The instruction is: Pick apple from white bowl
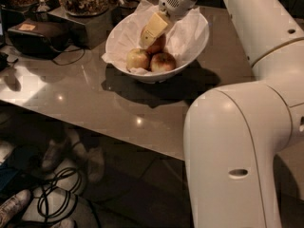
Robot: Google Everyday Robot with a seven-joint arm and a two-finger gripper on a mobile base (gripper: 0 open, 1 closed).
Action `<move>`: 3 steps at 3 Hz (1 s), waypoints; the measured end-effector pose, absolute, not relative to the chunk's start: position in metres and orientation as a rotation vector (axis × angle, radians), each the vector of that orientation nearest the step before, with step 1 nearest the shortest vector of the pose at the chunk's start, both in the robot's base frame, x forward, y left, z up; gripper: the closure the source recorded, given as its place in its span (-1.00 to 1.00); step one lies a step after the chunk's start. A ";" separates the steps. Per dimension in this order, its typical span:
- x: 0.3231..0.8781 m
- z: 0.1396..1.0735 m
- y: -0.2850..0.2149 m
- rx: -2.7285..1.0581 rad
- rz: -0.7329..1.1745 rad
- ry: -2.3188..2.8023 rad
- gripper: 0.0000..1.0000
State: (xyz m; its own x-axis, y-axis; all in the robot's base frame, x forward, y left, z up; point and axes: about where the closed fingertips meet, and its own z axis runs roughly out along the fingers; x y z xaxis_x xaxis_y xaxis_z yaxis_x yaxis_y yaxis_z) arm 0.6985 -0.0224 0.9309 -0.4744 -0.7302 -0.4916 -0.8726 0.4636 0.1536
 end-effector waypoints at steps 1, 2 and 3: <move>0.699 0.931 -0.022 -1.353 0.553 2.360 0.04; 0.699 0.931 -0.022 -1.353 0.553 2.360 0.50; 0.699 0.931 -0.022 -1.353 0.553 2.360 0.95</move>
Offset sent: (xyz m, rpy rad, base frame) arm 0.0000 0.0000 0.0000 0.0000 0.0000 0.0000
